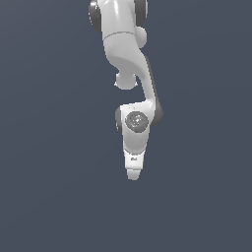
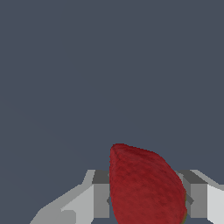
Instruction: Pick up the object and move it to a goal position.
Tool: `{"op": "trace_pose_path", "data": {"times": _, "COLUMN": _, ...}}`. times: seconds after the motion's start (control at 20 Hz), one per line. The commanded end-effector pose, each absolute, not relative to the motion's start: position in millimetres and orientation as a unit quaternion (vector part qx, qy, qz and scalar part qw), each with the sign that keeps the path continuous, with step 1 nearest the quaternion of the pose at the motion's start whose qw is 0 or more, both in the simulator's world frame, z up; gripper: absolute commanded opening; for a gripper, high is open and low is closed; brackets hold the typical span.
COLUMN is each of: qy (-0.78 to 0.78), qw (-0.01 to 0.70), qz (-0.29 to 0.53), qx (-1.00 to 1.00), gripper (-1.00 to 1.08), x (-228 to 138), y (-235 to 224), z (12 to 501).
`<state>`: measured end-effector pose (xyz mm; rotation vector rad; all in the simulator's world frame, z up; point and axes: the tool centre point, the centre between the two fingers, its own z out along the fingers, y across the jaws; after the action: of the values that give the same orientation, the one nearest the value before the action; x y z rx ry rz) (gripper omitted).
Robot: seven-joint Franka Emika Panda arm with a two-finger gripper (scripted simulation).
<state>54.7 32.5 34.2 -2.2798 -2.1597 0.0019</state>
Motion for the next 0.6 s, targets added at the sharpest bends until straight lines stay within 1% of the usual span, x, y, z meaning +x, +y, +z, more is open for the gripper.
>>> {"op": "trace_pose_path", "data": {"times": 0.0, "qy": -0.687, "qw": 0.0, "qz": 0.0, "qx": -0.726, "gripper": -1.0, "x": 54, "y": 24, "z": 45}}
{"op": "trace_pose_path", "data": {"times": 0.25, "qy": -0.688, "qw": 0.0, "qz": 0.0, "qx": -0.726, "gripper": -1.0, "x": 52, "y": -1, "z": 79}}
{"op": "trace_pose_path", "data": {"times": 0.55, "qy": -0.688, "qw": 0.0, "qz": 0.0, "qx": -0.726, "gripper": -1.0, "x": 48, "y": -44, "z": 137}}
